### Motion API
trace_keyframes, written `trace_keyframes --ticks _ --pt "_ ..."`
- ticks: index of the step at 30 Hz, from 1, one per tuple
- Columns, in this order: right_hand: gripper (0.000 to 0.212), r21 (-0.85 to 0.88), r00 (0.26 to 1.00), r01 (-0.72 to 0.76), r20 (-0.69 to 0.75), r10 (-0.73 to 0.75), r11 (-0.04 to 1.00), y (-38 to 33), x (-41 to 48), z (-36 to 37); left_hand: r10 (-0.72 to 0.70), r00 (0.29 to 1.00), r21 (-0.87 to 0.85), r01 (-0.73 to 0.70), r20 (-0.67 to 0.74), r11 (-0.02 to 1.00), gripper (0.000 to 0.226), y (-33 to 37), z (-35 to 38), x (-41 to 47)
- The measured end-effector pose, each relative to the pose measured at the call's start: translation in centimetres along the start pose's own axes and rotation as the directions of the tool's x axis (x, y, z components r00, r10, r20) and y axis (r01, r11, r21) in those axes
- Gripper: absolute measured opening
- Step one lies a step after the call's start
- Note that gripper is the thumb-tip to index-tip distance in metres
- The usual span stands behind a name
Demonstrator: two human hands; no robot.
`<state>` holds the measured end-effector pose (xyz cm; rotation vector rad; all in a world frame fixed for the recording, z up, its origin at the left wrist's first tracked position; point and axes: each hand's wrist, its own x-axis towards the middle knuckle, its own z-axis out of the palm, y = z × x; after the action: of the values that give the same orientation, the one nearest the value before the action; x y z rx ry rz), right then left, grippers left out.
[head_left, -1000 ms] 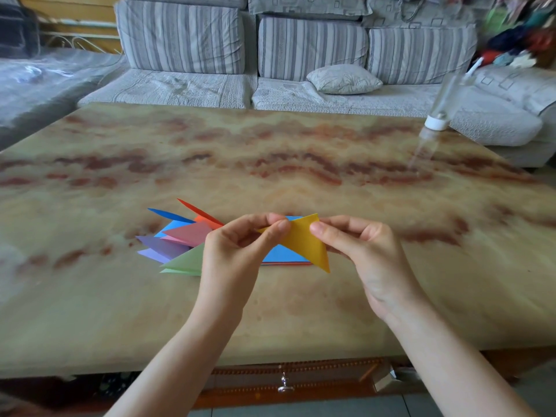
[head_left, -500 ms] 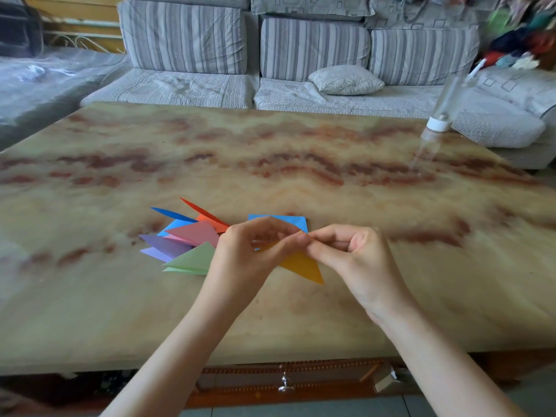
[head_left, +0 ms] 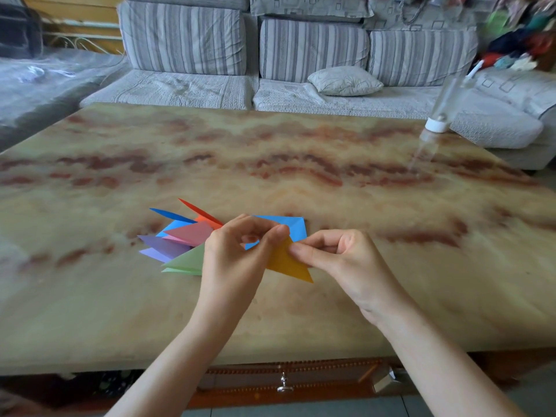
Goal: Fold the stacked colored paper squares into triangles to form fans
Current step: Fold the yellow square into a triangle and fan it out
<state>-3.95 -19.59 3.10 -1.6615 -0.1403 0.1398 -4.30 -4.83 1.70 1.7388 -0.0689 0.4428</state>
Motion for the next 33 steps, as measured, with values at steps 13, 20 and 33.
trace_keyframes --ticks 13,20,33 --pt "0.008 -0.002 0.999 -0.021 0.030 0.021 1.000 0.1 -0.2 -0.3 -0.021 0.998 0.075 0.026 -0.066 0.997 0.013 -0.6 -0.4 0.9" --pt "0.008 0.003 0.999 -0.032 0.028 0.032 0.999 -0.1 -0.1 -0.2 -0.015 0.997 0.069 0.020 -0.072 0.997 0.014 -0.8 -0.2 1.0" --pt "0.009 -0.024 0.998 -0.022 -0.054 0.020 0.999 0.2 -0.1 -1.1 -0.079 0.993 0.000 0.079 -0.087 0.997 0.016 -1.2 -1.3 2.5"
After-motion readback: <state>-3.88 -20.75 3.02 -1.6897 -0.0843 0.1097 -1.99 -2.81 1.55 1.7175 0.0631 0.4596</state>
